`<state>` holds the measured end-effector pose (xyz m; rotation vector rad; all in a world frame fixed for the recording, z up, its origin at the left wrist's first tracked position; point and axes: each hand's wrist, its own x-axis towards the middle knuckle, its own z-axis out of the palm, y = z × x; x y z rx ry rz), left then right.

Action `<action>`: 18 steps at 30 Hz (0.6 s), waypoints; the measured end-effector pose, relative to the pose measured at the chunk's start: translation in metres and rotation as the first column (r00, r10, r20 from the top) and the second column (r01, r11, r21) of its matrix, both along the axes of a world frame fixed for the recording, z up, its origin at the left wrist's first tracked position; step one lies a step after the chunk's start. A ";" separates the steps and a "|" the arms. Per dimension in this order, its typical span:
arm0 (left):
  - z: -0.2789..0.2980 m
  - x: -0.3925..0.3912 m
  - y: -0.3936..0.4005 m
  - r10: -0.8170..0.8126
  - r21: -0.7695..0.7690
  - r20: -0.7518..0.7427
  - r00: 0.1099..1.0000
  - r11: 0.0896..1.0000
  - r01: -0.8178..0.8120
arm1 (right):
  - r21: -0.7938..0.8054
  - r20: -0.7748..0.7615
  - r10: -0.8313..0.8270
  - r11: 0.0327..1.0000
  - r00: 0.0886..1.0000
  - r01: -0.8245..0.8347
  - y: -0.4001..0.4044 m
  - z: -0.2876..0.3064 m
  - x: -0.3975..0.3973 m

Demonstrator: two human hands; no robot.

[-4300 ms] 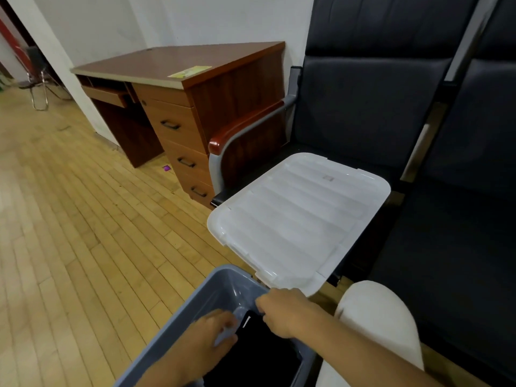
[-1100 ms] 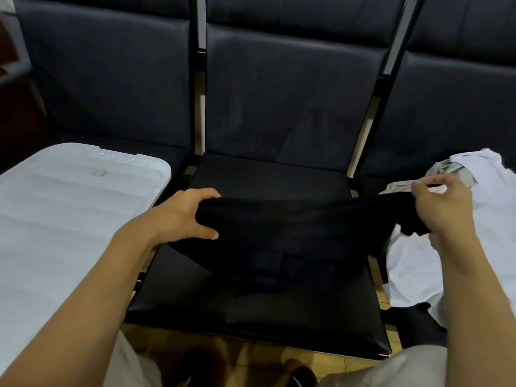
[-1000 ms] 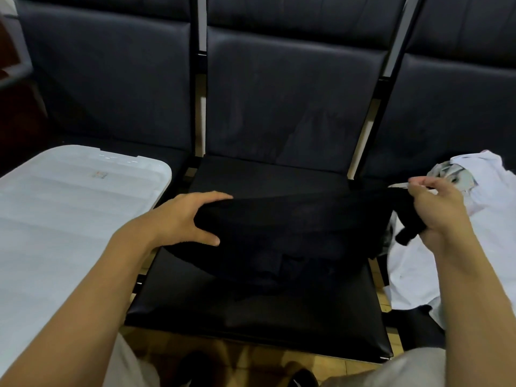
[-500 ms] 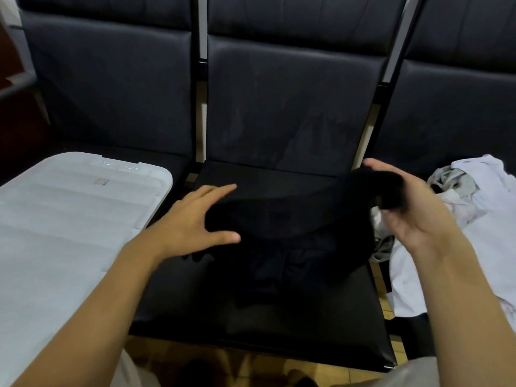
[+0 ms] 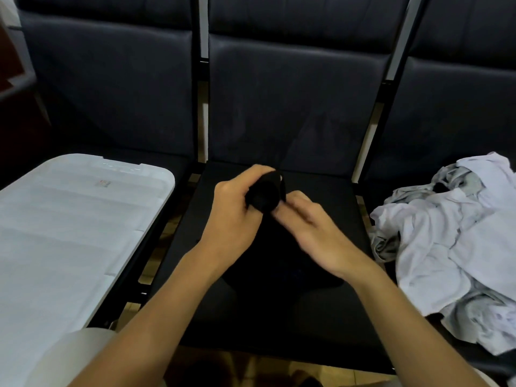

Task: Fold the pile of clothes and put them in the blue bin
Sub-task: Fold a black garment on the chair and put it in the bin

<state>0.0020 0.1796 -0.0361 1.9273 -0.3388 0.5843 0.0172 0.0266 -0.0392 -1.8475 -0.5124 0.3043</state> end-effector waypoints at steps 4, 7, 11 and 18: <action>0.015 -0.004 0.004 0.026 -0.177 -0.133 0.991 0.983 -0.050 | -0.155 0.335 -0.071 0.979 0.939 0.129 -0.003 -0.010 0.004; 0.026 -0.003 0.012 0.102 -0.253 -0.134 0.986 0.958 -0.134 | -0.363 0.180 0.099 0.932 0.979 -0.027 -0.003 -0.020 0.003; 0.027 -0.004 0.011 0.004 -0.239 -0.196 0.981 0.970 -0.051 | -0.639 0.152 0.196 0.767 0.969 -0.055 0.022 -0.045 -0.011; 0.027 -0.007 0.082 0.011 0.094 -0.371 0.928 0.995 0.026 | -0.791 0.302 0.018 0.564 0.953 0.240 -0.027 -0.035 0.022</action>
